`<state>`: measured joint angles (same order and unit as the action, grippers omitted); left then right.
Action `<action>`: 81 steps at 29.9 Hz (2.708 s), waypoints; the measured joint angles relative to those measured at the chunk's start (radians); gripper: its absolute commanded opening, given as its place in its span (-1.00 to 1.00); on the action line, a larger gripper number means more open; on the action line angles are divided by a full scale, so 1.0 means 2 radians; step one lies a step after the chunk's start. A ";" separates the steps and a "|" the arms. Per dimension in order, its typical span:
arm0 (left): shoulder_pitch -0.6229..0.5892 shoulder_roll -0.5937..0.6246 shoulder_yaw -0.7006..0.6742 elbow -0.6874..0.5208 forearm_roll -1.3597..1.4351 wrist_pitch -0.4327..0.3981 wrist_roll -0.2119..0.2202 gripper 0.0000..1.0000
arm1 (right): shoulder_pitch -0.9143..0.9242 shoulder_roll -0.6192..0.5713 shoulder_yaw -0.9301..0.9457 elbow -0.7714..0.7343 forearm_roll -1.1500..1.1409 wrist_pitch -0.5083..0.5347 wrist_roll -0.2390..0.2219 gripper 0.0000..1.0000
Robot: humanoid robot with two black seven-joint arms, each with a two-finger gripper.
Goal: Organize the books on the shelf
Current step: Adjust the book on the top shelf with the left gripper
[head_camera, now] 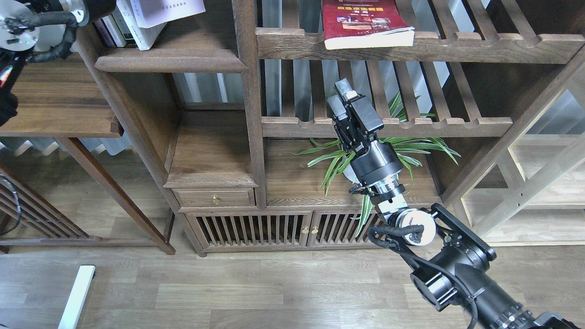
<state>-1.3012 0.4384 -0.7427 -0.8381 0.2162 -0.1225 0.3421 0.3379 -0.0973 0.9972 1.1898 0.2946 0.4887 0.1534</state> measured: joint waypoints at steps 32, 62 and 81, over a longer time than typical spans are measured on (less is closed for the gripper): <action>-0.004 -0.049 0.079 0.049 0.015 0.038 -0.138 -1.00 | -0.032 -0.009 0.002 0.008 -0.002 0.000 0.000 0.45; 0.035 -0.027 0.097 0.050 0.022 0.034 -0.251 -0.81 | -0.036 -0.007 -0.001 0.009 -0.016 0.000 0.000 0.45; 0.059 -0.024 0.097 0.058 0.024 0.042 -0.298 -0.05 | -0.044 -0.008 -0.001 0.009 -0.024 0.000 -0.001 0.45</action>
<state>-1.1833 0.3909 -0.5491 -0.7222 0.2642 -0.0376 -0.2536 0.2502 -0.1137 0.9956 1.2073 0.2470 0.4887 0.1518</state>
